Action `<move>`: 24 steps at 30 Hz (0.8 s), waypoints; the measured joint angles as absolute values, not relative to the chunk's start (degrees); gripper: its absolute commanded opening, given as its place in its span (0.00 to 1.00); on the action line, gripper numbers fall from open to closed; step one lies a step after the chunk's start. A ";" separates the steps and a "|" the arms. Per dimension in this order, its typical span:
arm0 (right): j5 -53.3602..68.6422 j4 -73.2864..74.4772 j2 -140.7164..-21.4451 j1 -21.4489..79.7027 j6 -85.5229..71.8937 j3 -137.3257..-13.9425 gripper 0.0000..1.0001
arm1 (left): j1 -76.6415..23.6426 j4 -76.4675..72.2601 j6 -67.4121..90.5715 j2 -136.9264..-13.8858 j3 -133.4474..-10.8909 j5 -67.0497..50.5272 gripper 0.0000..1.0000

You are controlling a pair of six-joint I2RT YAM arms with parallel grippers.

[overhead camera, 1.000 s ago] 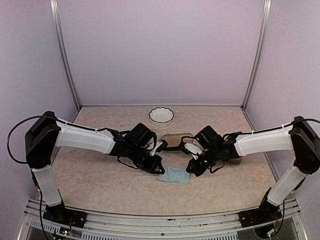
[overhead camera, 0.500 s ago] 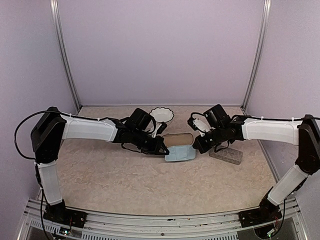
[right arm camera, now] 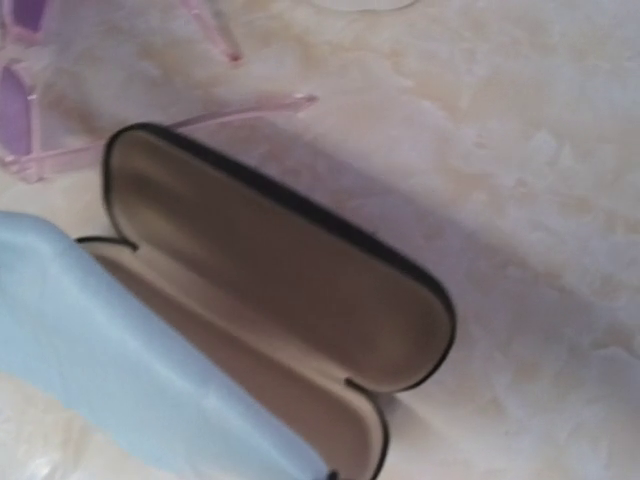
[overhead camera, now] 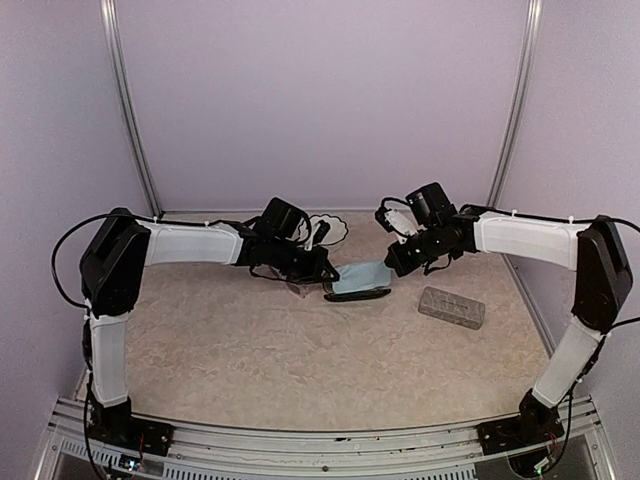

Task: Organize the sunglasses
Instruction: Place the folded cleaning cloth in the sunglasses case.

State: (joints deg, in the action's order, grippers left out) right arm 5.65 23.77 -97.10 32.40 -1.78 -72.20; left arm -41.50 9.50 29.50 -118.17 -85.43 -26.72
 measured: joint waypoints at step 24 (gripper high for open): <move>6.46 22.59 -106.85 29.85 -0.21 -76.42 0.00 | -39.68 6.48 25.15 -123.61 -89.71 -24.64 0.00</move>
